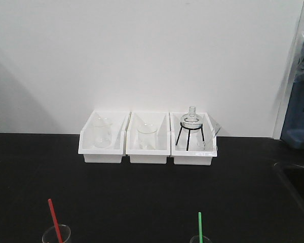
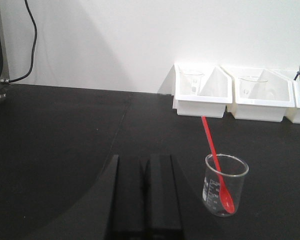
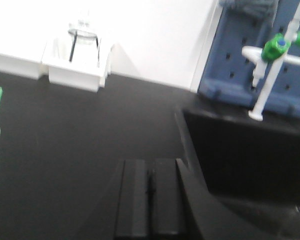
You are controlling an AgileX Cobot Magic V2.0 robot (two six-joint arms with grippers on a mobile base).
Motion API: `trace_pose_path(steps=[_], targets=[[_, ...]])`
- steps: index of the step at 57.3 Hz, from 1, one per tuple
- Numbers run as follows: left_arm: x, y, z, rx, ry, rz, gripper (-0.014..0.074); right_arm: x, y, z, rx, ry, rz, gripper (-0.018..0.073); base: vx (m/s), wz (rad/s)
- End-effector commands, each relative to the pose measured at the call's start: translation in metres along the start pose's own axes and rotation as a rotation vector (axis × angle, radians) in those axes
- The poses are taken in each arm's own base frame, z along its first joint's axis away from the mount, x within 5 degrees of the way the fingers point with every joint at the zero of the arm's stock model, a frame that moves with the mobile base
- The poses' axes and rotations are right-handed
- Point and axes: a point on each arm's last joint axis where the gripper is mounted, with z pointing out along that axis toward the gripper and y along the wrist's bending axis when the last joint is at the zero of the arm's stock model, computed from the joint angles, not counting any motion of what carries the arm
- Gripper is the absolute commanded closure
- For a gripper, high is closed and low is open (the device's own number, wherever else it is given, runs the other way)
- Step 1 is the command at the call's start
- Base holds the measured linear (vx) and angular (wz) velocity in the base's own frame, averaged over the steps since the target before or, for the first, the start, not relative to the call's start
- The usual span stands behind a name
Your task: Sort red and green spoons into left cabinet
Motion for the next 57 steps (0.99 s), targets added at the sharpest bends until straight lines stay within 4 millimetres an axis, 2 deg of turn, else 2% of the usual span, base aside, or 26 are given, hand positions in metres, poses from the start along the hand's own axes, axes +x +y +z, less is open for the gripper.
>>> trace_pose_path(steps=[1,5,12,23,30,39,49,57], targets=[[-0.012,0.000,-0.003,0.004,-0.129,-0.004,0.0603,-0.015,0.002,-0.002,-0.021,-0.200,0.085,0.0565,0.00,0.00],[-0.012,0.000,-0.003,0.004,-0.128,-0.004,0.0603,-0.021,0.001,-0.003,-0.032,-0.261,0.169,0.0565,0.00,0.00],[-0.018,-0.001,-0.004,0.007,-0.168,-0.012,0.0603,-0.028,0.001,-0.006,-0.038,-0.343,0.165,0.0565,0.00,0.00],[-0.046,-0.002,-0.012,0.030,-0.429,-0.075,0.0603,-0.042,0.001,-0.012,-0.060,-0.500,0.205,0.0565,0.00,0.00],[-0.062,-0.003,-0.018,0.039,-0.521,-0.082,0.0603,-0.049,0.001,-0.016,-0.074,-0.597,0.218,0.0565,0.00,0.00],[-0.077,-0.005,-0.023,0.045,-0.545,-0.082,0.0603,-0.060,0.001,-0.025,-0.090,-0.750,0.214,0.0565,0.00,0.00],[-0.094,-0.007,-0.029,0.050,-0.538,-0.082,0.0603,-0.066,-0.002,-0.031,-0.090,-0.835,0.269,0.0565,0.00,0.00],[-0.114,-0.010,-0.038,0.055,-0.521,-0.080,0.0603,-0.082,-0.006,-0.037,-0.110,-0.864,0.318,0.0564,0.00,0.00]])
